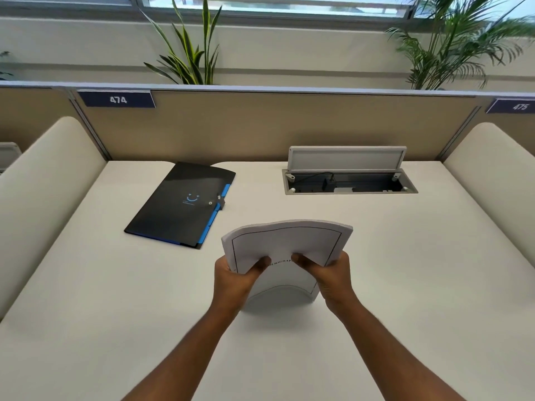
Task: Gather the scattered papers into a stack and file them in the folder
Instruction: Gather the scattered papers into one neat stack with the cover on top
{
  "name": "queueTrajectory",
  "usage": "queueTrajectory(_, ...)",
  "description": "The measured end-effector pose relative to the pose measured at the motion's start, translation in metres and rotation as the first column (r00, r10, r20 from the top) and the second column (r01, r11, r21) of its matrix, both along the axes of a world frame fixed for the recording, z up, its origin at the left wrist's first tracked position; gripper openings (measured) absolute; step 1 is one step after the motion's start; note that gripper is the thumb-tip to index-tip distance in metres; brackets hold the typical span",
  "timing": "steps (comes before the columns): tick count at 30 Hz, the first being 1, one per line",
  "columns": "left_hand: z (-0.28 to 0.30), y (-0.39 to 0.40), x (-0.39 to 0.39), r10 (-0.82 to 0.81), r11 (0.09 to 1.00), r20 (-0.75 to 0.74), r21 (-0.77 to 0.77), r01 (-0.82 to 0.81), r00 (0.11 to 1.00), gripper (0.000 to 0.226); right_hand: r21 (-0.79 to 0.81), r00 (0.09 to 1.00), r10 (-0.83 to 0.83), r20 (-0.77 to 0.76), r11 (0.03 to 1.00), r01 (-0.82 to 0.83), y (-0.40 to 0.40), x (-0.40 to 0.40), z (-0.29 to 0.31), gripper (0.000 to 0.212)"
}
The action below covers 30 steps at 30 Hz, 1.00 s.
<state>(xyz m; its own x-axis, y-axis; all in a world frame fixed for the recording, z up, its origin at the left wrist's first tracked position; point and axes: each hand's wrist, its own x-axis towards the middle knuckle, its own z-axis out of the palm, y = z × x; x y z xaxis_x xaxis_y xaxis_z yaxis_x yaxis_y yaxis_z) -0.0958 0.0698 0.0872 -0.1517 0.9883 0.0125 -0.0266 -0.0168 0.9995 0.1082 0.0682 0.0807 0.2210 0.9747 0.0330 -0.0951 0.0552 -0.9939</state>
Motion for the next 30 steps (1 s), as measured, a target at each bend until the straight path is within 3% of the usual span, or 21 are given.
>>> queueTrajectory(2, -0.001, 0.001, -0.001, -0.001, 1.0, 0.011, 0.021, 0.001, 1.0, 0.056, 0.012, 1.0, -0.005, 0.005, 1.0, 0.005, -0.001, 0.001, 0.001, 0.046)
queueTrajectory(5, -0.008, 0.002, -0.001, -0.006, 1.0, 0.017, -0.005, 0.006, 1.0, 0.048, -0.015, 0.999, -0.009, 0.049, 1.0, 0.009, -0.003, 0.002, -0.004, 0.036)
queueTrajectory(10, -0.016, 0.003, 0.002, -0.037, 0.999, -0.114, -0.031, 0.034, 0.993, 0.048, -0.094, 0.993, -0.088, 0.078, 0.991, 0.095, -0.002, 0.001, -0.013, 0.025)
queueTrajectory(14, -0.029, 0.0, -0.007, 0.091, 0.983, -0.261, -0.13, -0.129, 0.961, 0.098, -0.174, 0.96, -0.222, -0.169, 0.966, 0.193, 0.001, 0.008, -0.009, 0.04)
queueTrajectory(16, -0.036, -0.005, -0.013, 0.122, 0.945, -0.185, -0.279, -0.171, 0.975, 0.108, -0.235, 0.886, -0.274, -0.374, 0.952, 0.195, 0.001, 0.008, -0.009, 0.052)
queueTrajectory(17, -0.039, -0.007, -0.014, 0.105, 0.929, -0.067, -0.351, -0.122, 0.992, 0.107, -0.259, 0.832, -0.272, -0.483, 0.952, 0.161, 0.0, 0.006, -0.009, 0.055)
queueTrajectory(19, -0.042, -0.01, -0.014, 0.054, 0.9, 0.233, -0.432, 0.053, 0.971, 0.095, -0.308, 0.739, -0.258, -0.623, 0.949, 0.072, -0.005, -0.001, -0.008, 0.058)
queueTrajectory(21, -0.039, -0.013, -0.009, -0.002, 0.912, 0.396, -0.377, 0.164, 0.918, 0.069, -0.327, 0.69, -0.238, -0.683, 0.945, 0.002, -0.011, -0.008, -0.009, 0.061)
queueTrajectory(23, -0.034, -0.014, -0.003, -0.013, 0.941, 0.402, -0.304, 0.147, 0.916, 0.052, -0.316, 0.674, -0.207, -0.709, 0.948, -0.04, -0.017, -0.011, -0.009, 0.062)
queueTrajectory(25, -0.029, -0.012, -0.002, 0.029, 0.951, 0.369, -0.295, 0.088, 0.929, 0.05, -0.314, 0.688, -0.206, -0.695, 0.949, -0.033, -0.019, -0.006, -0.007, 0.06)
queueTrajectory(28, -0.025, -0.01, -0.015, 0.093, 0.96, 0.249, -0.278, -0.021, 0.964, 0.036, -0.256, 0.695, -0.182, -0.695, 0.967, -0.004, -0.014, 0.027, -0.005, 0.056)
queueTrajectory(30, -0.024, -0.009, -0.027, 0.118, 0.966, 0.143, -0.244, -0.081, 0.983, 0.02, -0.189, 0.784, -0.088, -0.614, 0.981, -0.038, -0.008, 0.059, -0.002, 0.052)
